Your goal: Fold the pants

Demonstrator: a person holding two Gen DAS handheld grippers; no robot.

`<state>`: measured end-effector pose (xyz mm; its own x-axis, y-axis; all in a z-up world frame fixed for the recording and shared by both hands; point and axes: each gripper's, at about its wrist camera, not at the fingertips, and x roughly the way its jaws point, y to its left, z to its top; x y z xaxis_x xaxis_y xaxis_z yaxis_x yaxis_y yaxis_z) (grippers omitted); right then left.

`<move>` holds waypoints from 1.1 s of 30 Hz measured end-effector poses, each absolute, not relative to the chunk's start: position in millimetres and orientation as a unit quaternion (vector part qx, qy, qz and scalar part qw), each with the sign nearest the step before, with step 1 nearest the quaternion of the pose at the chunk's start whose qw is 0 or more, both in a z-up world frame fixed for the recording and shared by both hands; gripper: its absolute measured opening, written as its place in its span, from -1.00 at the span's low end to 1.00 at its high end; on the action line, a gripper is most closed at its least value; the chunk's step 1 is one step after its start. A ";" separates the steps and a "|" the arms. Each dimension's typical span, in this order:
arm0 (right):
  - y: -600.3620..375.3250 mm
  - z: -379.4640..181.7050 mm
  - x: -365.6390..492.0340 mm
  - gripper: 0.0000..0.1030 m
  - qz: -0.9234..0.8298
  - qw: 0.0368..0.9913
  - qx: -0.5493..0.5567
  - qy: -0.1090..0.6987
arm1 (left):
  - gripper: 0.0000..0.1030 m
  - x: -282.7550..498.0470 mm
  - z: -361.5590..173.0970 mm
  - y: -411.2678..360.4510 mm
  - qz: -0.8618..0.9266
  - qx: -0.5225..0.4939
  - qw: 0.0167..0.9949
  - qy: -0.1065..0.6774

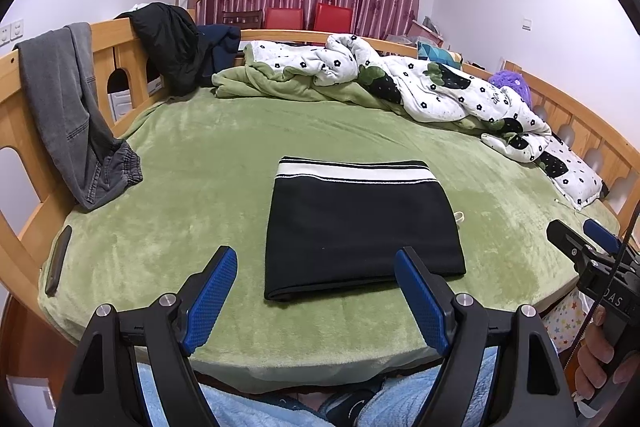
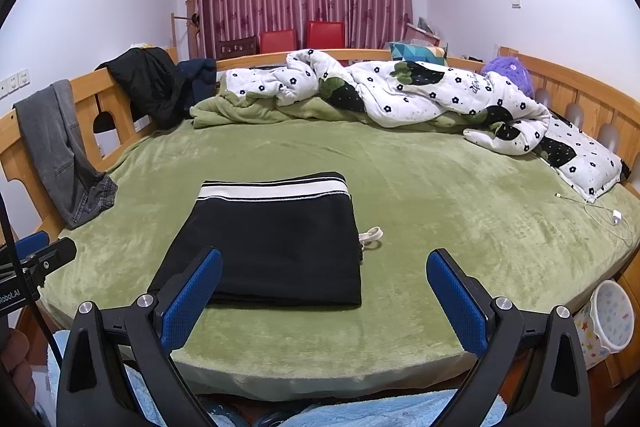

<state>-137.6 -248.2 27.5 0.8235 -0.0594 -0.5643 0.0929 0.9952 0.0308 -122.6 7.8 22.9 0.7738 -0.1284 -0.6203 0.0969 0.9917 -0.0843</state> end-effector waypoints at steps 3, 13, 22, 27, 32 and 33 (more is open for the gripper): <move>-248.6 27.3 -137.4 0.96 -0.039 0.954 0.031 0.295 | 0.55 -122.9 24.0 6.5 -0.060 -0.022 0.942 0.330; -251.6 29.9 -137.9 0.96 -0.040 0.954 0.035 0.294 | 0.55 -122.6 25.6 3.1 -0.065 -0.016 0.942 0.330; -247.4 29.3 -137.1 0.96 -0.040 0.953 0.040 0.297 | 0.55 -120.1 26.0 3.7 -0.067 -0.016 0.942 0.329; -244.4 27.9 -135.8 0.96 -0.041 0.953 0.039 0.297 | 0.55 -119.7 26.3 0.9 -0.067 -0.015 0.942 0.330; -245.8 26.3 -133.6 0.96 -0.041 0.953 0.044 0.297 | 0.55 -115.6 26.2 -1.4 -0.067 -0.011 0.942 0.329; -247.4 25.7 -132.3 0.96 -0.040 0.953 0.047 0.297 | 0.55 -114.2 25.9 -1.5 -0.067 -0.010 0.942 0.329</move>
<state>-132.3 -247.4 25.7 0.8200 -0.0485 -0.5703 0.1045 0.9923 0.0659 -114.2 -1.5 25.9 0.7746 -0.1327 -0.6183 0.1193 0.9908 -0.0632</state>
